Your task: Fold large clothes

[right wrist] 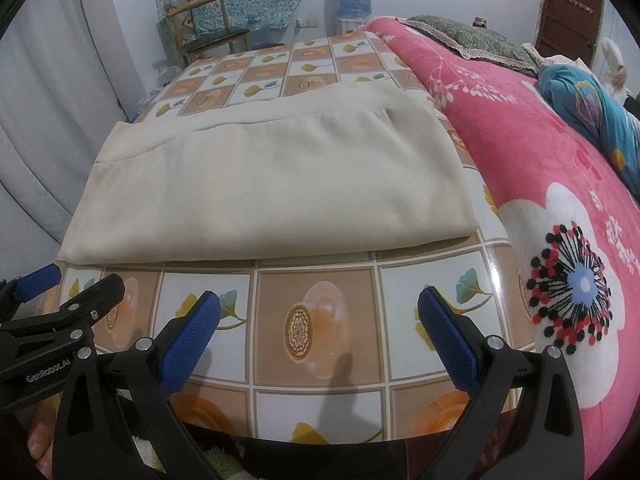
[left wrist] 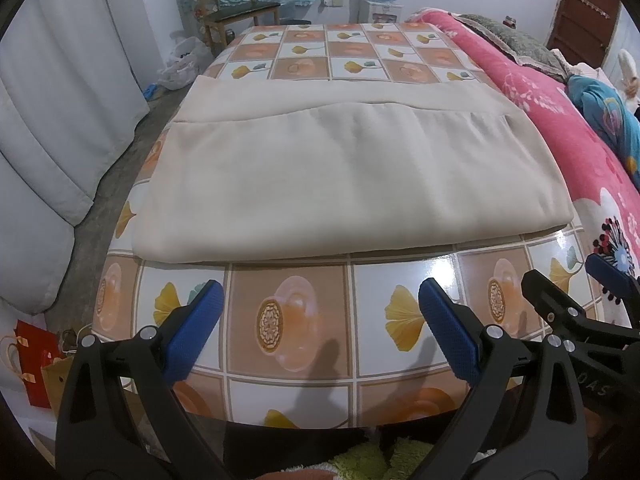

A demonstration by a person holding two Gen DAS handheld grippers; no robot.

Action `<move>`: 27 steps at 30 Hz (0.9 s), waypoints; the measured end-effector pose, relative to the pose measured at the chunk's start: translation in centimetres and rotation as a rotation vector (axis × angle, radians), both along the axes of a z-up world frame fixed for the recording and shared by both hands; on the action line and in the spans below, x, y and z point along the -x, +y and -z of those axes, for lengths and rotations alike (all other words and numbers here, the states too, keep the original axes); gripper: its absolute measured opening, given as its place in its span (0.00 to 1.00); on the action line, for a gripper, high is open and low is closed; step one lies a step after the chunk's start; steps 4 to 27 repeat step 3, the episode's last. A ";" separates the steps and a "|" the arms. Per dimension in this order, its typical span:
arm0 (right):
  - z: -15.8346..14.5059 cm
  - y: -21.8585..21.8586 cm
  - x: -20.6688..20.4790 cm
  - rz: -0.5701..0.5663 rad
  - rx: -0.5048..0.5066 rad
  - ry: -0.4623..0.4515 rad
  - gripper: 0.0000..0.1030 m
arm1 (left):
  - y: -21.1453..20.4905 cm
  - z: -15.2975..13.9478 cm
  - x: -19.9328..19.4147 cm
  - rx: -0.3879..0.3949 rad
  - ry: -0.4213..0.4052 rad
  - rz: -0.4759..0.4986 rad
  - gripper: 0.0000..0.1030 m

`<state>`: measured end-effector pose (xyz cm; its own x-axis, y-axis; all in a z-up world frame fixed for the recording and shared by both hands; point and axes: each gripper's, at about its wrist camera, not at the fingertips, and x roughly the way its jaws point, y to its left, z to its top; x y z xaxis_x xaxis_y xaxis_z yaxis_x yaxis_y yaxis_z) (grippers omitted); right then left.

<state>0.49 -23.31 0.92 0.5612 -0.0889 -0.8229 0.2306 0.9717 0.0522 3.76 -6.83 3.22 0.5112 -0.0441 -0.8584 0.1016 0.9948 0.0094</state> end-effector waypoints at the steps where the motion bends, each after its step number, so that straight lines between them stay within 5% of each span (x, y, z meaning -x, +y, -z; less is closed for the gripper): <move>1: 0.0 0.0 0.0 0.000 0.000 0.000 0.94 | 0.3 0.0 0.0 0.002 0.001 0.001 0.92; 27: -0.1 -0.1 0.1 0.001 -0.001 0.001 0.94 | 0.2 0.1 0.0 0.003 0.003 0.000 0.92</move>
